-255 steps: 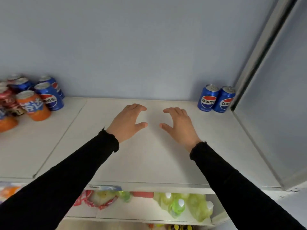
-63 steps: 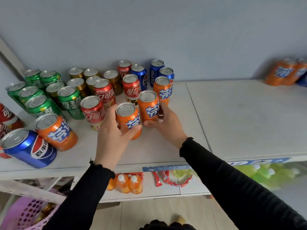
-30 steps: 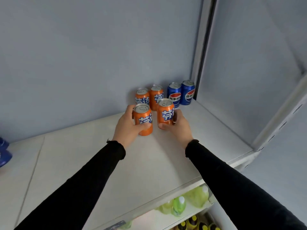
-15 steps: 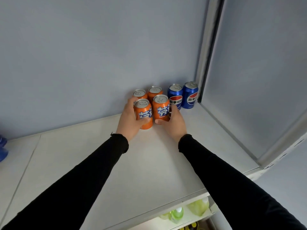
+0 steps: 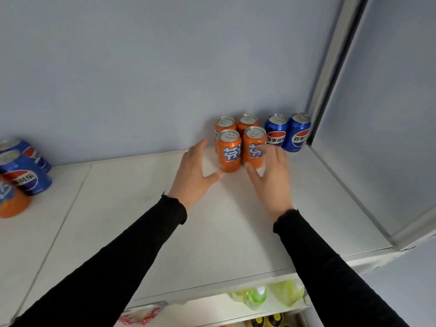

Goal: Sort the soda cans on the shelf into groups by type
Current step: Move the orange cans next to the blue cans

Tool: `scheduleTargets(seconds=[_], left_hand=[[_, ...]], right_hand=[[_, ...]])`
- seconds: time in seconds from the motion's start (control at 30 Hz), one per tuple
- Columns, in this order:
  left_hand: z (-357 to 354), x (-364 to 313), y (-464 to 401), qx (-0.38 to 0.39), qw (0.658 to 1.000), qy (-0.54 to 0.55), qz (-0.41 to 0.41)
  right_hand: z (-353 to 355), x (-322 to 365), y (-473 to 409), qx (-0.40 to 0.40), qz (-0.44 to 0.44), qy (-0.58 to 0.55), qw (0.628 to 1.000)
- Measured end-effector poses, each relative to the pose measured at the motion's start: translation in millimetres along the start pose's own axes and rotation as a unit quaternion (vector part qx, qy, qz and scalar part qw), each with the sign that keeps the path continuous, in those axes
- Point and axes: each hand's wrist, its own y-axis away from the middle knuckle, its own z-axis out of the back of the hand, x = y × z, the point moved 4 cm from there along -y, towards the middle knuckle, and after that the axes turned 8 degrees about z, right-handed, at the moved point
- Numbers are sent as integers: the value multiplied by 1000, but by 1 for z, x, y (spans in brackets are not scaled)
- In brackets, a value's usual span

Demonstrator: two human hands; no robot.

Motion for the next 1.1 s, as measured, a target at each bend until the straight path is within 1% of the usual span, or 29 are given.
scheduleTargets(seconds=[0.07,0.17,0.33,0.53,0.73,0.93,1.1], left_hand=[[18,13,22,-8,998,-52,-15],[50,40,56,-30,991,-123,-30],[116,99,119,-62,984,-167,17],[227,174,217,-102,974,-189,77],[325,240,307,-131,965,-197,113],[390,291,366,-162,956,-184,161],[425,329,381,-188,945,-177,200]], right_hand=[[-7,24,8,40,53,28,997],[-29,61,23,115,92,52,988],[-80,139,54,188,142,39,971],[-141,273,116,230,197,-11,953],[-184,394,171,248,202,-59,946],[-224,477,209,288,216,-83,929],[-264,522,210,311,223,-107,918]])
